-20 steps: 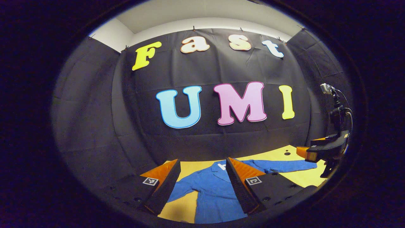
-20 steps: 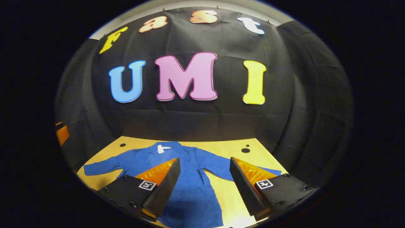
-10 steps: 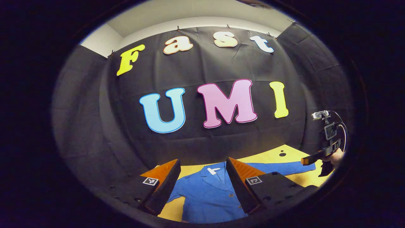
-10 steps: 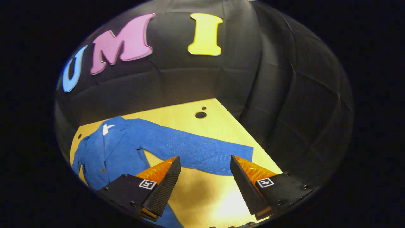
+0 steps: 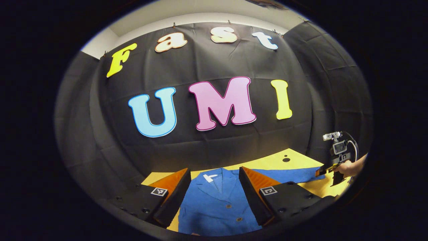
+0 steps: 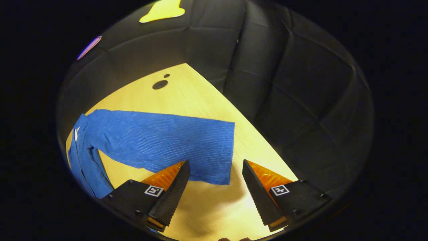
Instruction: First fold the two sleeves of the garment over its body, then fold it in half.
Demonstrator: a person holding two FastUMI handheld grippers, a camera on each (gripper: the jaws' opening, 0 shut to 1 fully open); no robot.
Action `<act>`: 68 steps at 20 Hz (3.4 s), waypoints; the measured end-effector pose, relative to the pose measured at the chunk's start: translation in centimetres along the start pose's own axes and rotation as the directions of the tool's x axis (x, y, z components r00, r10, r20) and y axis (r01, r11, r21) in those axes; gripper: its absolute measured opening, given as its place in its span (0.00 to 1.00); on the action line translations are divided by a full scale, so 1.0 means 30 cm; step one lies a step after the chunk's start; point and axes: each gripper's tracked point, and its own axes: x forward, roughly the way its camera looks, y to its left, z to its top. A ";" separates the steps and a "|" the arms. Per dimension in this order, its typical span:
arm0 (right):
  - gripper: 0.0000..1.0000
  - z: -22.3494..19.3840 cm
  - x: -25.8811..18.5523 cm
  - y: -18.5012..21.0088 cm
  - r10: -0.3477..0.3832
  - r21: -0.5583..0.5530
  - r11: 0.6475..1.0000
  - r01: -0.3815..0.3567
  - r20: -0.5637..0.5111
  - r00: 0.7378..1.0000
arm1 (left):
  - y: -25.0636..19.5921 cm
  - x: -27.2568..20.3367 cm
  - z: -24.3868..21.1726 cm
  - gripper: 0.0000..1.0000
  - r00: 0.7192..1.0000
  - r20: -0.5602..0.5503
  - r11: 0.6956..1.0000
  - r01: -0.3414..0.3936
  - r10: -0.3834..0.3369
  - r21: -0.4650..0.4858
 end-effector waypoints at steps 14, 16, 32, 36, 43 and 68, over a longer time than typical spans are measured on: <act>0.02 0.015 -0.014 0.091 0.196 0.121 0.974 -0.190 -0.037 0.980 | -0.013 -0.028 0.005 0.83 0.999 -0.004 0.999 -0.041 0.042 0.015; 0.02 0.005 -0.021 0.149 0.249 0.138 0.961 -0.239 -0.064 0.966 | 0.005 -0.044 0.004 0.82 0.998 -0.009 0.998 -0.058 0.059 0.015; 0.00 0.048 -0.636 1.266 0.715 -0.307 0.652 -0.693 -0.054 0.697 | 0.298 -0.274 -0.073 0.83 0.944 -0.055 0.944 -0.328 0.325 -0.045; 0.01 -0.116 -0.802 1.571 0.788 -0.393 0.511 -0.764 -0.139 0.599 | 0.413 -0.369 -0.134 0.83 0.905 -0.116 0.903 -0.419 0.409 -0.089; 0.01 -0.526 -0.790 1.881 0.753 -0.463 0.451 -0.763 -0.263 0.604 | 0.566 -0.459 -0.302 0.83 0.847 -0.206 0.791 -0.531 0.490 -0.303; 0.98 -0.041 -1.388 0.767 0.654 -0.439 0.749 -0.495 0.377 0.655 | 1.308 -0.323 -1.221 0.85 0.593 -0.716 0.623 -0.729 0.368 -0.284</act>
